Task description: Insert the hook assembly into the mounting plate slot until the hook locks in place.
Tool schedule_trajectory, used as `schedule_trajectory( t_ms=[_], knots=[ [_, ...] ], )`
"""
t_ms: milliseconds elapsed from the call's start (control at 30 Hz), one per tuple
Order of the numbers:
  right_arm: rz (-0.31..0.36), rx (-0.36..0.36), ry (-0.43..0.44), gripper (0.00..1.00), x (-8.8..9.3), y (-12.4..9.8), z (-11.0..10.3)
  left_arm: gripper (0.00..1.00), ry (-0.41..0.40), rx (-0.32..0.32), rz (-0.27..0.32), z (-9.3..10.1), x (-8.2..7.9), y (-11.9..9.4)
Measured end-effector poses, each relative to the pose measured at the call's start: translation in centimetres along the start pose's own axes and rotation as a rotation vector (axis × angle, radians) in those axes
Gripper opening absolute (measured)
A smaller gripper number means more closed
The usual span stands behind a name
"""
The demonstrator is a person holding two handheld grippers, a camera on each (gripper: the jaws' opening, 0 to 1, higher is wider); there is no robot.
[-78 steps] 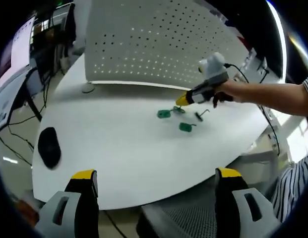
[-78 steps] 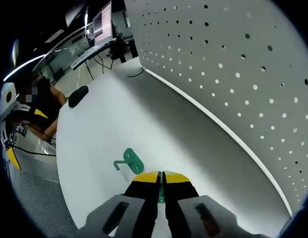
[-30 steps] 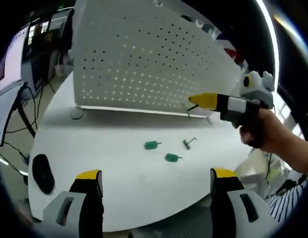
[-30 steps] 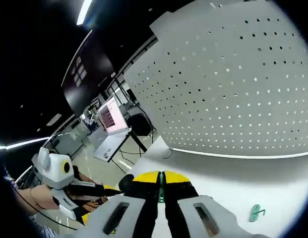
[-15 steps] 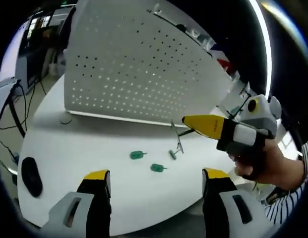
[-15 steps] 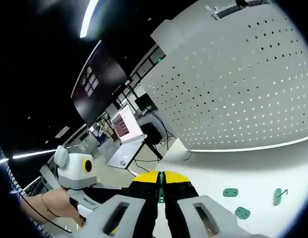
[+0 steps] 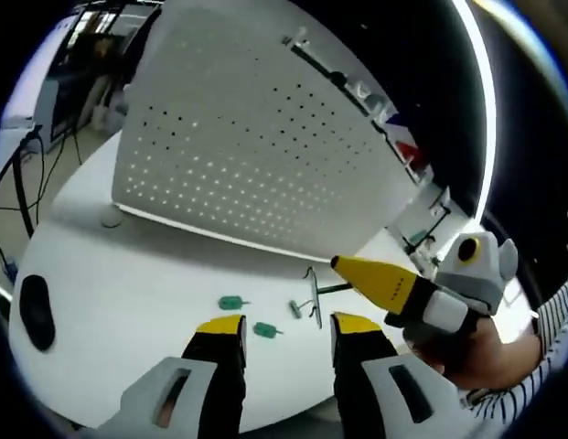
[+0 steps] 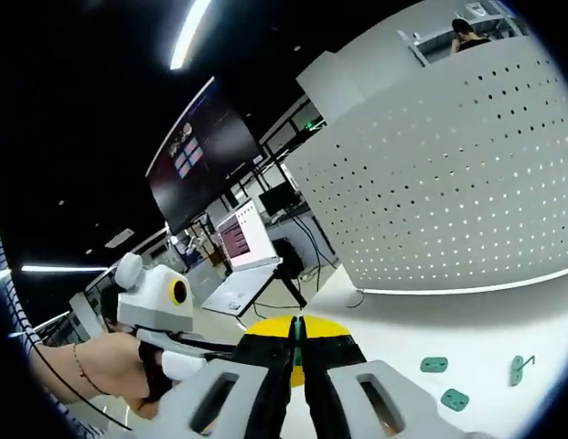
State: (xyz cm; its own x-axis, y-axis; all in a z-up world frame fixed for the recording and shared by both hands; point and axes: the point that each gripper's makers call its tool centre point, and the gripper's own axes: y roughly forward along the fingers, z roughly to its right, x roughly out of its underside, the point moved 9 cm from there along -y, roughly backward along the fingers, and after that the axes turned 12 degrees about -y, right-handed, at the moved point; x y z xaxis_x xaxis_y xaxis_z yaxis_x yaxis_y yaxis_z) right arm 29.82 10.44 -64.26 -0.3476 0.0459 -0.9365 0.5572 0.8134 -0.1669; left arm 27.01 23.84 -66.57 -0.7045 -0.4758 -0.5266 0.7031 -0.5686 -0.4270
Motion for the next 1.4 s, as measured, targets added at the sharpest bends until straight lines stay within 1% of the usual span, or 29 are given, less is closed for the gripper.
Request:
schedule_trajectory(
  t_ms=[100,133,267,467,500,600,767,833,867,900,933,1000,1067,1133,1200,1300,1333,1367,1400],
  knots=[
    [0.006,-0.006,-0.007,0.0,0.0,0.1,-0.2,0.28,-0.035,0.025,0.006,0.1,0.0,-0.1],
    [0.009,-0.007,-0.009,0.0,0.0,0.1,-0.3,0.27,-0.046,0.034,-0.001,0.2,0.0,-0.1],
    [0.019,-0.016,-0.04,0.0,-0.1,0.1,-0.9,0.15,-0.073,0.065,-0.002,0.5,0.2,-0.1],
    [0.035,-0.024,-0.061,0.0,0.0,0.1,-1.3,0.06,-0.094,0.088,-0.003,0.7,0.2,-0.1],
    [0.036,-0.025,-0.063,0.0,0.0,0.1,-1.3,0.05,-0.096,0.097,-0.004,0.8,0.3,-0.1],
    [0.04,-0.026,-0.071,0.0,0.0,0.1,-1.4,0.04,-0.091,0.093,0.003,0.7,0.3,-0.2],
    [0.028,-0.024,-0.106,0.0,0.0,0.1,-1.8,0.02,-0.047,0.077,0.001,0.9,0.3,-0.2],
    [0.035,-0.019,-0.123,0.0,-0.1,0.1,-1.8,0.02,-0.048,0.077,0.002,0.9,0.3,-0.2],
    [0.036,-0.019,-0.124,0.0,-0.1,0.1,-1.8,0.02,-0.059,0.077,0.009,0.9,0.2,-0.2],
    [0.034,-0.022,-0.122,0.0,-0.2,0.2,-1.7,0.02,-0.11,0.078,0.025,1.0,0.2,-0.2],
    [0.023,-0.025,-0.122,0.01,-0.2,0.3,-1.7,0.02,-0.134,0.084,0.035,1.0,0.2,-0.2],
    [0.009,-0.039,-0.105,0.06,-0.3,0.5,-1.7,0.01,-0.111,0.073,0.043,0.5,0.1,-0.3],
    [-0.014,-0.045,-0.116,0.15,-0.5,0.5,-1.8,0.01,-0.045,0.034,0.043,0.2,0.1,-0.5],
    [-0.019,-0.066,-0.13,0.16,-0.8,0.3,-2.1,0.01,-0.021,0.024,0.044,0.3,0.0,-0.6],
    [-0.013,-0.08,-0.116,0.16,-1.0,0.3,-2.1,0.01,0.018,0.01,0.055,0.2,-0.2,-0.7],
    [-0.049,-0.09,-0.035,0.16,-0.4,0.4,-1.9,0.01,0.051,-0.013,0.055,-0.1,-0.3,-0.7],
    [-0.051,-0.083,-0.016,0.16,-0.3,0.3,-1.7,0.01,0.059,-0.016,0.054,-0.1,-0.4,-0.7],
    [-0.067,-0.065,0.004,0.16,-0.2,0.1,-1.5,0.01,0.074,-0.025,0.054,-0.2,-0.5,-0.7],
    [-0.064,-0.06,0.016,0.16,-0.2,0.0,-1.4,0.01,0.103,-0.034,0.058,-0.2,-0.6,-0.8]
  ],
)
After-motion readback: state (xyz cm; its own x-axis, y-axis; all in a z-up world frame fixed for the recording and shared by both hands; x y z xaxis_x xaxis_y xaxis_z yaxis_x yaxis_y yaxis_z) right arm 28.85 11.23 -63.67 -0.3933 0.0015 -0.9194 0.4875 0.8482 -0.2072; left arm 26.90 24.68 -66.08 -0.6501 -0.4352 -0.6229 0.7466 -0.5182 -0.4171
